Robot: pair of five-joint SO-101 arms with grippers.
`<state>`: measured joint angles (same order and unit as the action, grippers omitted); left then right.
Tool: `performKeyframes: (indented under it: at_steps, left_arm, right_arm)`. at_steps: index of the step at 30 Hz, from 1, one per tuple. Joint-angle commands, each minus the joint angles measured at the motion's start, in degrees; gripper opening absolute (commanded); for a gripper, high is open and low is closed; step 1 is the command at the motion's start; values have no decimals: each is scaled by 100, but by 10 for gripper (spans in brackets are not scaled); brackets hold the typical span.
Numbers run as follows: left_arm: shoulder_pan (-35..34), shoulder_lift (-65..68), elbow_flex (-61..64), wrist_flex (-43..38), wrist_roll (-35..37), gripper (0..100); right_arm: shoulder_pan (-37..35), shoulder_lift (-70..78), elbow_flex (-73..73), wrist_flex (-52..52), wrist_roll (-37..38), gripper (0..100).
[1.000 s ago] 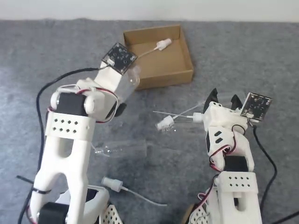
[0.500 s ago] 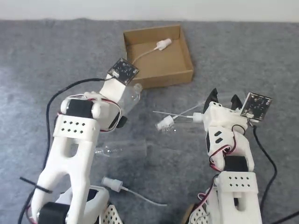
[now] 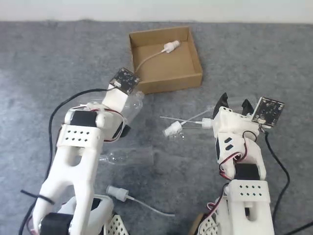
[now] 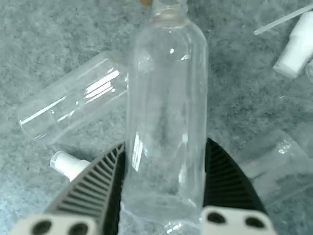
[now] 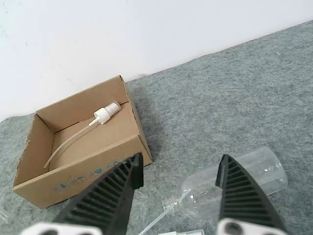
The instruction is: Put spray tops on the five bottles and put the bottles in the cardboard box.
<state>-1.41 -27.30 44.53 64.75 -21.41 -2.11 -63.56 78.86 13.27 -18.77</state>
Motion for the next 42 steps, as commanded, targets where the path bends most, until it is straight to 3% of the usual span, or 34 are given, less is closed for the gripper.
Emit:
performKeyframes:
  at_steps: [1, 4, 13, 23, 29, 35, 42]
  left_arm:
    - [-9, -229, 31, -88, 26, 193]
    - [-18, -229, 92, -88, 35, 242]
    - [-26, -220, 66, -88, 158, 243]
    - [-211, -229, 251, -193, 1116, 282]
    - [-229, -229, 347, -202, 1609, 353]
    - [-492, -273, 330, -229, 2066, 357]
    - [-1125, -273, 734, -1029, 2418, 356]
  right_arm:
    - [-22, -119, -44, -92, 123, 225]
    - [-22, -119, -44, -92, 123, 225]
    - [-31, -119, -97, -40, 431, 224]
    - [-259, 171, -1890, 1930, 870, 225]
    - [-734, 1666, -3235, 2158, 1099, 224]
    - [-743, 3574, -4905, 2149, 1099, 223]
    - [-857, 5974, -7007, 2158, 1099, 223]
